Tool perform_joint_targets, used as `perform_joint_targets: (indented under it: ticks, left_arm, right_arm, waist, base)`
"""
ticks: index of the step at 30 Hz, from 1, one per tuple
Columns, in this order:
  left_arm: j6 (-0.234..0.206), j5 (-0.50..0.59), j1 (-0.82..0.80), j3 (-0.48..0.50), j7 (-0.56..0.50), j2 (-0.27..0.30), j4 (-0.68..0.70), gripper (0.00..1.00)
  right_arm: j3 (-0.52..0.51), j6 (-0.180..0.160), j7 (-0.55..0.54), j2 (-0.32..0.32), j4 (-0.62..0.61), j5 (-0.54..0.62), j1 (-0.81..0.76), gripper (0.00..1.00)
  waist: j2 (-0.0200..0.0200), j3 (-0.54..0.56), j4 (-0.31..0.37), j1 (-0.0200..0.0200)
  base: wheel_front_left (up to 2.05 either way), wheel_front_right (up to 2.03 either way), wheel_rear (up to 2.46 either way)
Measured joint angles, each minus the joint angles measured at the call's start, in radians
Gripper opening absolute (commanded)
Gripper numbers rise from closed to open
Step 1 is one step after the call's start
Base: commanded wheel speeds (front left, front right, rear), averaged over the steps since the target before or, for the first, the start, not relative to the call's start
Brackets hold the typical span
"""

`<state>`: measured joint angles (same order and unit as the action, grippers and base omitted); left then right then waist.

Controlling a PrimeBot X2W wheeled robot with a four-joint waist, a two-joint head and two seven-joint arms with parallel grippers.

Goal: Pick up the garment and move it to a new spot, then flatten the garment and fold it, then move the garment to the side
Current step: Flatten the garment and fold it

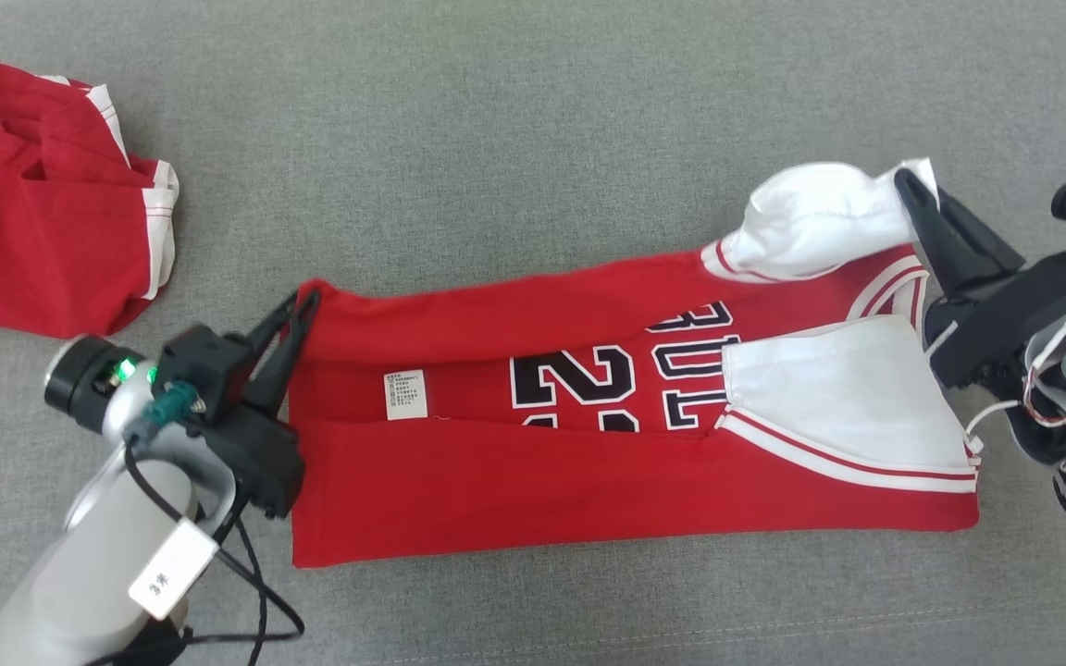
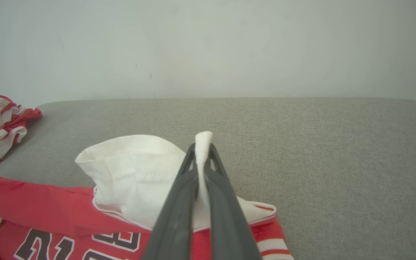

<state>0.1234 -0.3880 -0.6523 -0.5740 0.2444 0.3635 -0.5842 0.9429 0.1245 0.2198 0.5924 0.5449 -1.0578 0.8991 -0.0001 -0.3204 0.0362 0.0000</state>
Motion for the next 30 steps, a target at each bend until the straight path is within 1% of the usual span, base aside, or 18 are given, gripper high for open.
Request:
perform_joint_targets:
  ticks: [2, 9, 20, 30]
  left_arm:
    - [0.000, 0.018, 0.014, -0.010, 0.004, 0.007, 0.005, 0.00]
    - [0.000, 0.030, 0.065, -0.011, 0.005, 0.012, 0.037, 0.00]
    - [0.000, 0.013, 0.138, 0.024, 0.005, 0.005, 0.074, 0.00]
    - [0.001, 0.009, 0.150, 0.045, 0.005, 0.000, 0.074, 0.00]
  right_arm:
    - [0.004, 0.000, 0.006, 0.003, 0.000, -0.001, -0.014, 0.00]
    - [0.019, 0.000, 0.020, 0.003, -0.006, -0.018, -0.062, 0.00]
    - [0.039, 0.000, 0.028, 0.011, -0.023, -0.047, -0.128, 0.00]
    - [0.093, 0.000, 0.028, 0.013, -0.032, -0.064, -0.161, 0.00]
  waist:
    - [0.0000, 0.003, 0.000, 0.0000]
    - [0.0000, 0.020, 0.002, 0.0000]
    - [0.0000, 0.051, 0.003, 0.0000]
    - [0.0000, 0.063, 0.006, -0.0001]
  base:
    - [0.00, 0.00, 0.00]
    - [0.00, 0.00, 0.00]
    - [0.00, 0.00, 0.00]
    - [0.00, 0.00, 0.00]
